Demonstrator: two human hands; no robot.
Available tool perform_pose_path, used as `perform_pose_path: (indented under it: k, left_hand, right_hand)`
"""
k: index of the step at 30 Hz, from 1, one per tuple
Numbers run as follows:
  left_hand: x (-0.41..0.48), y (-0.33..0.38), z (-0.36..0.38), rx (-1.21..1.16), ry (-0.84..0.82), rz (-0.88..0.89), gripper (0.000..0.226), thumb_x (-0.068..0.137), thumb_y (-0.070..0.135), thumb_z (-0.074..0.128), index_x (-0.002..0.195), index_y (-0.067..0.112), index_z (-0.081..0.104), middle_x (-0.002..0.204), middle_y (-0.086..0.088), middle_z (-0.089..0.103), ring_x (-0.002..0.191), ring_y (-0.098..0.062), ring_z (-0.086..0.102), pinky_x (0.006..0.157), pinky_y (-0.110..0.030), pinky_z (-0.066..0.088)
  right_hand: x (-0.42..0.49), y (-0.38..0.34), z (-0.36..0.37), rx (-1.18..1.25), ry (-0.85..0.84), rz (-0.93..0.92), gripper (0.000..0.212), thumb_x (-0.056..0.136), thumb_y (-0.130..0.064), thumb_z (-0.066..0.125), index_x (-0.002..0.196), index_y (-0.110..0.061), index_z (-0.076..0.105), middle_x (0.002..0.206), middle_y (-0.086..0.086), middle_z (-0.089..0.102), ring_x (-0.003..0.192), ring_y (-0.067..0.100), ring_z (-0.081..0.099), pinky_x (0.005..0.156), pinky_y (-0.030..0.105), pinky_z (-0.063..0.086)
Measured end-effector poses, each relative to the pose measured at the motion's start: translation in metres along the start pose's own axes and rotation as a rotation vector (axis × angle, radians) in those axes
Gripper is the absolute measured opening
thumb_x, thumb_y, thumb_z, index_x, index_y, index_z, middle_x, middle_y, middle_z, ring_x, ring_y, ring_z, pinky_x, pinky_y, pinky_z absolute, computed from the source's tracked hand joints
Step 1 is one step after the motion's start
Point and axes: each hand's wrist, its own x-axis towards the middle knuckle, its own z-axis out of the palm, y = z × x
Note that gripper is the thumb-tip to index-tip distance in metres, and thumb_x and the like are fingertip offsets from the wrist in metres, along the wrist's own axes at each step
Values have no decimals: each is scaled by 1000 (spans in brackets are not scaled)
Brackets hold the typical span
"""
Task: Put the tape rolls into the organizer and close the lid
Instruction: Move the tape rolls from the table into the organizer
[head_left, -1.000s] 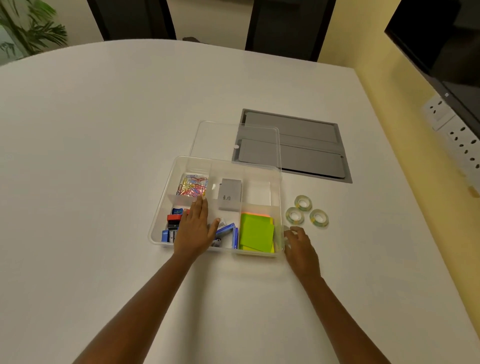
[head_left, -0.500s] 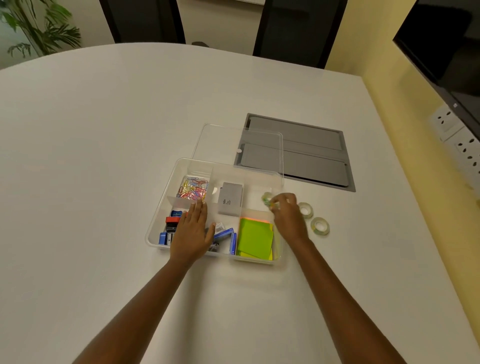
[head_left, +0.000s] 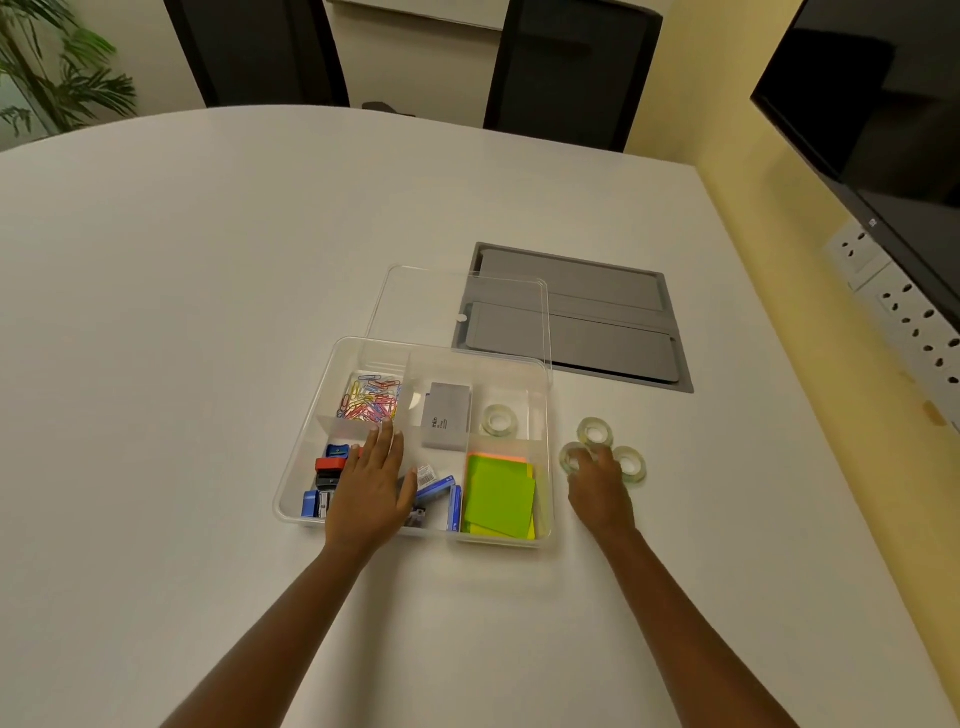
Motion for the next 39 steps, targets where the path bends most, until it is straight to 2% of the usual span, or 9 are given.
perform_pose_path:
  k: [3,6,11,14,19,23,31,36,39]
  left_hand:
    - [0,1,-1,-11,-1,-6,85,69,57,-6,141,12,4,154,-9,2,143,-22,-1,111,-32,-4]
    - [-1,2,-2,-20,-2,-9,86,69,57,-6,141,12,5,155,-9,3,143,-22,0,111,-32,-3]
    - [-2,2,-2,-39,5,-12,86,69,57,-5,141,13,7,155,-9,4,143,-22,0,112,-33,-2]
    - [-2,2,-2,-41,13,-6,85,69,58,-4,141,14,10,154,-8,6,143,-23,2,112,-33,-2]
    - [-1,2,-3,-55,18,-1,86,69,57,-2,140,13,18,154,-9,10,143,-24,5,115,-37,4]
    - [-1,4,-4,-59,17,-13,70,80,50,11,139,13,22,154,-9,11,143,-25,6,116,-38,7]
    - [-2,4,-5,-56,13,-17,67,81,47,13,138,13,25,154,-9,12,143,-25,7,116,-40,7]
    - [-3,3,-5,-57,20,-3,85,70,57,-2,137,13,28,153,-9,14,142,-26,8,114,-39,7]
    - [-2,4,-5,-59,24,-8,84,72,56,-1,137,13,29,153,-10,14,142,-26,8,114,-39,7]
  right_hand:
    - [-10,11,7,-92,-61,12,39,88,-11,53,126,-9,45,139,14,37,122,33,43,91,44,47]
    - [-12,15,10,-64,-13,76,30,87,-8,53,117,-2,51,136,17,39,122,32,43,90,41,48]
    - [0,1,-9,373,25,282,24,88,-4,50,110,5,53,127,24,43,109,38,50,88,36,42]
    - [8,-23,-26,488,148,206,22,89,-2,51,108,6,52,127,24,42,109,37,51,90,34,42]
    - [19,-54,-30,271,95,-93,17,87,0,51,103,2,57,123,19,47,104,36,54,81,38,46]
    - [25,-61,-20,100,34,-164,19,89,-7,51,107,-3,57,125,17,48,108,34,52,81,41,48]
    - [11,-17,-25,210,247,-21,22,85,2,49,101,1,63,114,21,58,103,37,56,82,42,49]
    - [1,32,-14,-52,32,182,36,90,-15,52,122,-2,48,133,17,44,121,34,44,94,44,44]
    - [-7,42,-10,-117,1,185,37,88,-13,55,122,0,46,131,18,46,122,33,44,93,42,45]
